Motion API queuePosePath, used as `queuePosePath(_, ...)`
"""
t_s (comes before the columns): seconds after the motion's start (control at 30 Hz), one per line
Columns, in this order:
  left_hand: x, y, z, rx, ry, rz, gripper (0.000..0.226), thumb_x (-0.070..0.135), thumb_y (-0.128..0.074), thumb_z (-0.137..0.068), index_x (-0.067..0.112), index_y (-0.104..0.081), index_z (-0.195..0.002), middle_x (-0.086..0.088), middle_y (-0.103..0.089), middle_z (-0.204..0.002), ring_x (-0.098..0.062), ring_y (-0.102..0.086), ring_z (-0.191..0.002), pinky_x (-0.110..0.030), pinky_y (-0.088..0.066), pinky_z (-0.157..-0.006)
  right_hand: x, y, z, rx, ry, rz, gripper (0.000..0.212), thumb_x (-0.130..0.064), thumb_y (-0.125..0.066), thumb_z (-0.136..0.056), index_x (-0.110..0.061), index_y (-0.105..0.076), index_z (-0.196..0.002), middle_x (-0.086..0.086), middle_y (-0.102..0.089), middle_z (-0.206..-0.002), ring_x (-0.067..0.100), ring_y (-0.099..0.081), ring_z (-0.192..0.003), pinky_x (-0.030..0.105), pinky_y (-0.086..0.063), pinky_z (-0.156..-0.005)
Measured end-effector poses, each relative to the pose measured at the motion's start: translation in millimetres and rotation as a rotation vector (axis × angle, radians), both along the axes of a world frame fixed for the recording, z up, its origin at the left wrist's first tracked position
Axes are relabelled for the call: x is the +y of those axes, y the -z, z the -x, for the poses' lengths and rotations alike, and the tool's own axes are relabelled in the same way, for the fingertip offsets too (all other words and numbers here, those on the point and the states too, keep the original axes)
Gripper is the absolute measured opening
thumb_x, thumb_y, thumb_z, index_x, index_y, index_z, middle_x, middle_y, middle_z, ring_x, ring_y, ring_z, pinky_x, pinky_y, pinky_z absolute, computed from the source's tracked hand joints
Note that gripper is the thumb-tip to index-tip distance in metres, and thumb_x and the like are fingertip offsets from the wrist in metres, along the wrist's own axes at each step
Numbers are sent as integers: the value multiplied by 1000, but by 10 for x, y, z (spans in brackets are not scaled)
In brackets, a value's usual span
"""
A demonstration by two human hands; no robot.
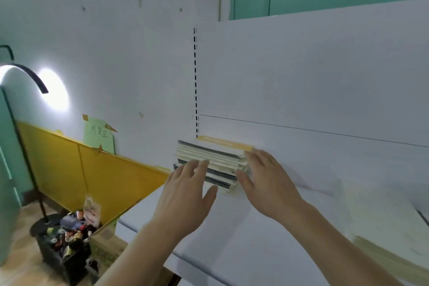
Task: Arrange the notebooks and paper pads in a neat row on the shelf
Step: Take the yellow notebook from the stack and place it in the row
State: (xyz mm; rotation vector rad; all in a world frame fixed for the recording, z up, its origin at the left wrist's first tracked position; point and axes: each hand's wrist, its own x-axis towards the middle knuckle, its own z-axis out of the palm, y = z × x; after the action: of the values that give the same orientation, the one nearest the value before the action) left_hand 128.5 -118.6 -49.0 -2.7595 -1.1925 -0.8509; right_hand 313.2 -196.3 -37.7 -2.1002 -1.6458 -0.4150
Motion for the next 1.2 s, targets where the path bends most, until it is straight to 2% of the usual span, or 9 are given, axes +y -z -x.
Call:
queuePosePath(0.2,588,-10,-170,1,67,-7,63,56,-35,-100,25,-23,-154,5,-27,-159,-15,-20,-148,-34,-21,-120,638,-78,-71,-40,42,75,53,-41,-25,-103,-12,-29,-148,4,-31,-153,22,-22,-143,37,-21,-117)
queuePosePath(0.37,1034,-1,-223,26,177,-15,62,57,-31,-101,25,-27,-153,8,-36,-154,-15,-28,-144,-31,-23,-118,898,-102,-55,-144,127,138,28,-35,-30,-101,-24,-51,-86,-2,-65,-96,25,-57,-94,34,-36,-77)
queuePosePath(0.57,1321,-25,-167,-32,316,37,59,57,-31,-100,24,-37,-148,8,-46,-146,-15,-38,-136,-29,-30,-113,865,-202,134,-34,260,-42,20,-45,-52,-92,-30,-64,-88,-11,-66,-79,12,-59,-76,33,-47,-66)
queuePosePath(0.7,1306,-144,-70,-295,489,410,73,71,-32,-90,32,-28,-152,14,-55,-138,-2,-51,-121,-21,-42,-99,748,-217,421,-247,321,-335,22,-38,-52,-94,-27,-68,-84,-8,-66,-71,18,-61,-65,33,-47,-56)
queuePosePath(0.77,1197,-247,-46,-447,623,701,78,73,-38,-85,38,-23,-152,20,-59,-131,16,-54,-104,-6,-42,-82,735,-161,675,-336,274,-453,18,-30,-57,-94,-21,-71,-87,-6,-69,-76,20,-61,-66,34,-48,-58)
queuePosePath(0.83,1118,-283,-79,-595,673,816,56,55,-48,-94,36,-34,-145,15,-68,-115,14,-61,-92,-9,-46,-77,776,-68,883,-335,168,-462,18,-24,-55,-96,-17,-71,-95,-5,-71,-88,19,-63,-75,34,-49,-66)
queuePosePath(0.97,1103,-280,-108,-808,527,814,30,18,-43,-103,37,-44,-126,10,-69,-96,-2,-65,-85,-30,-54,-77,762,104,1030,-242,58,-343,36,-29,-41,-102,-11,-64,-124,0,-64,-126,14,-56,-119,33,-44,-99)
queuePosePath(1.1,1272,-268,-22,-867,459,807,36,19,-39,-105,50,-41,-125,18,-66,-95,4,-62,-81,-24,-53,-73,672,44,771,-147,271,-406,44,-28,-35,-99,-8,-56,-133,4,-55,-137,18,-47,-130,34,-36,-110)
queuePosePath(1.2,1396,-241,94,-875,447,807,40,19,-38,-105,50,-49,-128,28,-66,-104,9,-59,-96,-24,-49,-84,752,-7,440,-15,434,-89,54,-34,-26,-101,-9,-29,-149,7,-27,-156,22,-20,-145,34,-19,-119)
